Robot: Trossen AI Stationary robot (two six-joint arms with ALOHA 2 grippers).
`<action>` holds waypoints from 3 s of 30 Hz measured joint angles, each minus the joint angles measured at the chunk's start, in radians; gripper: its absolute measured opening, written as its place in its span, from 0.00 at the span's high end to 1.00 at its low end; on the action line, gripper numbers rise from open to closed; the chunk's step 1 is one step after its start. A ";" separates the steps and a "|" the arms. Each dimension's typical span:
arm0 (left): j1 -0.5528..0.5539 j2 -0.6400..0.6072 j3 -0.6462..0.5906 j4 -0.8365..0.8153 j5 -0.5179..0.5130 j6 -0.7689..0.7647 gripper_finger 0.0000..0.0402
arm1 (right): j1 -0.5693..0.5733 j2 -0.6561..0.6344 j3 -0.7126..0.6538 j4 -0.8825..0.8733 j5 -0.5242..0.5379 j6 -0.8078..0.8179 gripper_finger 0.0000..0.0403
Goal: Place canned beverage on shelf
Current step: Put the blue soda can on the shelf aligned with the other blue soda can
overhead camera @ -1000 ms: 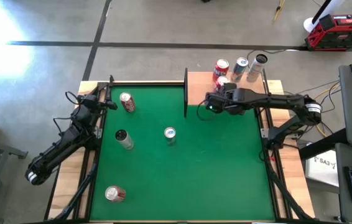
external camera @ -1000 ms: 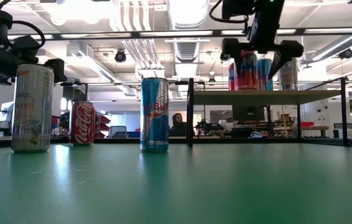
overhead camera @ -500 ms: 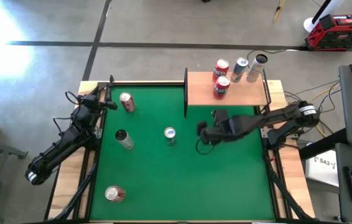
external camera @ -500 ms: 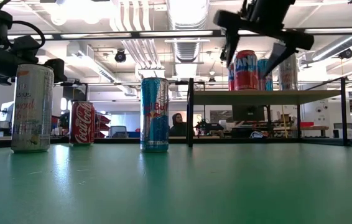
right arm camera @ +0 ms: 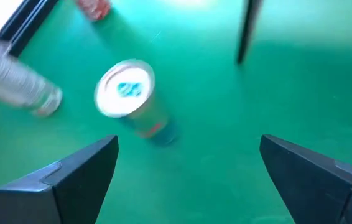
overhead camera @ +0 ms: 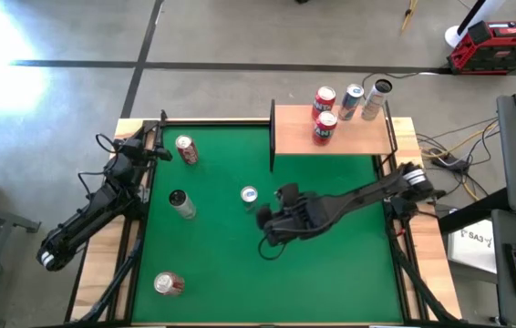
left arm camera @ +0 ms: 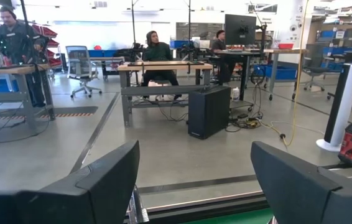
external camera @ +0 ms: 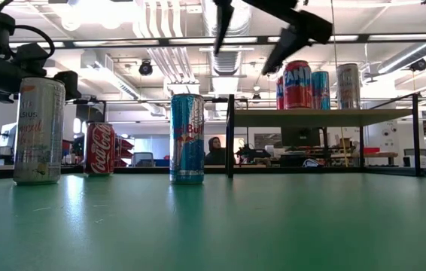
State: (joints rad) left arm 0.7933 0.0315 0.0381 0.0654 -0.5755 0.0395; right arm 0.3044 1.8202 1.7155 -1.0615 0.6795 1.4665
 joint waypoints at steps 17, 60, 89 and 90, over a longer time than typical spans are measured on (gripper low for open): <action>0.000 0.000 0.000 0.000 0.000 0.000 0.27 | -0.011 0.365 0.431 -0.140 0.057 -0.075 0.05; 0.000 0.000 0.000 0.000 0.000 0.000 0.27 | -0.111 0.441 0.451 -0.273 0.031 0.196 0.45; 0.000 0.000 0.000 0.000 0.000 0.000 0.27 | -0.052 -0.221 -0.196 -0.502 0.173 0.578 0.45; 0.000 0.000 0.000 0.000 0.000 0.000 0.27 | -0.055 -0.246 -0.215 -0.509 0.176 0.578 0.45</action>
State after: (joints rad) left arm 0.7934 0.0315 0.0381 0.0657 -0.5755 0.0392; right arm 0.2495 1.5745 1.5003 -1.5704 0.8559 2.0448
